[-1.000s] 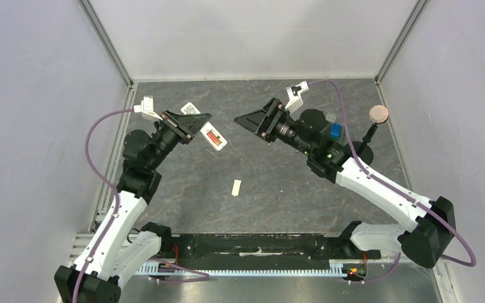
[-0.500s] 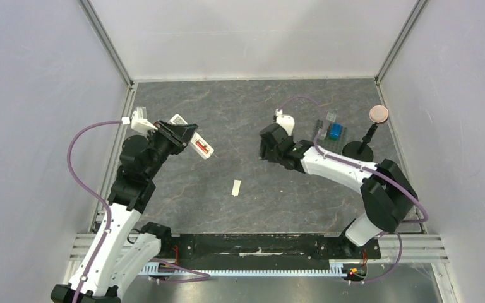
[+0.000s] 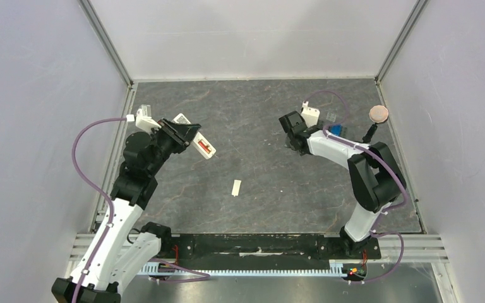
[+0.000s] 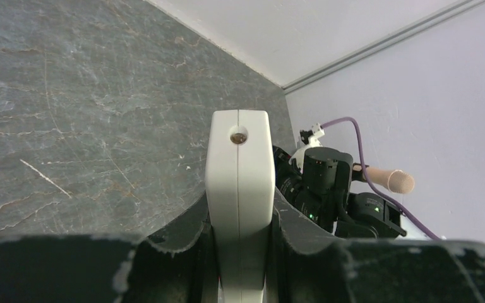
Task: Load the batteries into the remote control
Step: Pick up the battery from the center of the board.
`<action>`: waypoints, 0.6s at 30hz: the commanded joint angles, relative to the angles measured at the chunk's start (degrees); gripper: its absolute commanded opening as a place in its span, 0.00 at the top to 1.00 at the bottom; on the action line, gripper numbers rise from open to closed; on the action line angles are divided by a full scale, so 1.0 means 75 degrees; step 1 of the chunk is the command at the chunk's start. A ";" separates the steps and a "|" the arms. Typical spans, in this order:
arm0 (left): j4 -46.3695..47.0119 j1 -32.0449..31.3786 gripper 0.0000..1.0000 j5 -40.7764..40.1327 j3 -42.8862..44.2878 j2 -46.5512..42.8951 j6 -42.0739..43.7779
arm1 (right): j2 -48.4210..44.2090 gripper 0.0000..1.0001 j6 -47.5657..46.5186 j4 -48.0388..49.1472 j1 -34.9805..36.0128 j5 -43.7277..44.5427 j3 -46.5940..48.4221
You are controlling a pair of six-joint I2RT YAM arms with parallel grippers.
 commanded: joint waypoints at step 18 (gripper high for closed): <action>0.0900 -0.0004 0.98 0.0654 0.0508 0.0665 0.0693 | -0.0768 0.25 -1.0861 0.1260 -0.0130 -0.4406 -0.0414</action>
